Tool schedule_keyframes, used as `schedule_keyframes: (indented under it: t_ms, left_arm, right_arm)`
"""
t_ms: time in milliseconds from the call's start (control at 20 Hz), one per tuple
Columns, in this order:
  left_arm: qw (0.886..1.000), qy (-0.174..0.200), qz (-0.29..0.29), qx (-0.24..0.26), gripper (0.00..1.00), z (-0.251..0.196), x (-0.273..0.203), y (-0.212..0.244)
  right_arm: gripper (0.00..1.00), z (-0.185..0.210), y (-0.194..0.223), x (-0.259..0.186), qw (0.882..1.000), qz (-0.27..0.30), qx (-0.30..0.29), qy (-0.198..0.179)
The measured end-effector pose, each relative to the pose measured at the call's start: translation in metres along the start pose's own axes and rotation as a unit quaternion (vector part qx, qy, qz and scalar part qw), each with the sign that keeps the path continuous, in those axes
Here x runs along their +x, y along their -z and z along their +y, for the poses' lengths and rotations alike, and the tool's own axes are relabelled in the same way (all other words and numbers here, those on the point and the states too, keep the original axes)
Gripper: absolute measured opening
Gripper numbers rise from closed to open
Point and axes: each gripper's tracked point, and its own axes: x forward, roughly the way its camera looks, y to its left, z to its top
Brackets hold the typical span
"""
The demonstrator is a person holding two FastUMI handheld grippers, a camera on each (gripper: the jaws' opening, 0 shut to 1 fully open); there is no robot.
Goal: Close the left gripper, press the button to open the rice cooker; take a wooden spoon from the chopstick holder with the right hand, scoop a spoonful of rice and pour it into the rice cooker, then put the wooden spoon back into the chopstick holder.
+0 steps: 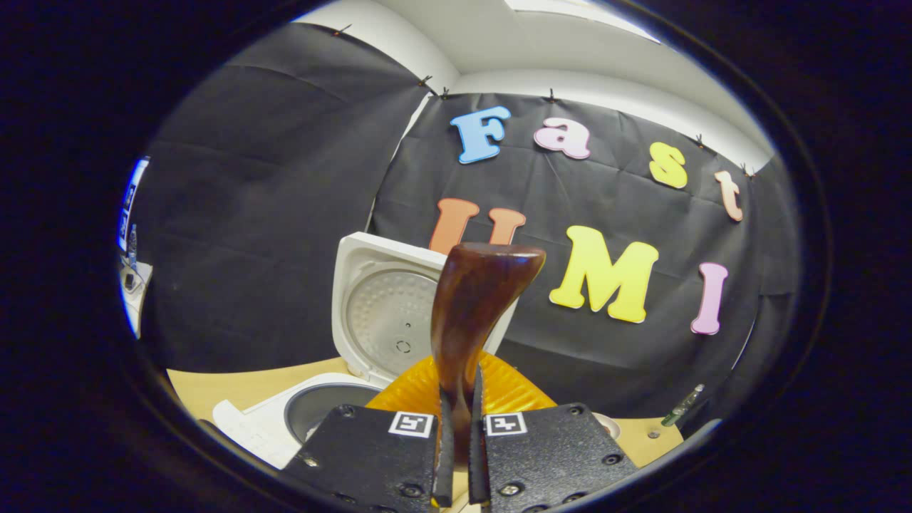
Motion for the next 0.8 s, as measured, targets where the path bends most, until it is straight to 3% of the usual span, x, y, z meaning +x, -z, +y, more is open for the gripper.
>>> schedule_keyframes:
  t_ms: [400,800]
  left_arm:
    - [1.000,0.008,-0.006,0.012,0.95,-0.029,0.020,-0.010]
    - [0.999,0.032,-0.010,0.032,0.95,-0.070,0.038,-0.008]
  right_arm:
    - [0.13,-0.080,0.008,-0.041,0.997,0.031,0.065,0.008]
    - [0.14,-0.197,0.025,-0.083,0.994,0.028,0.079,0.067]
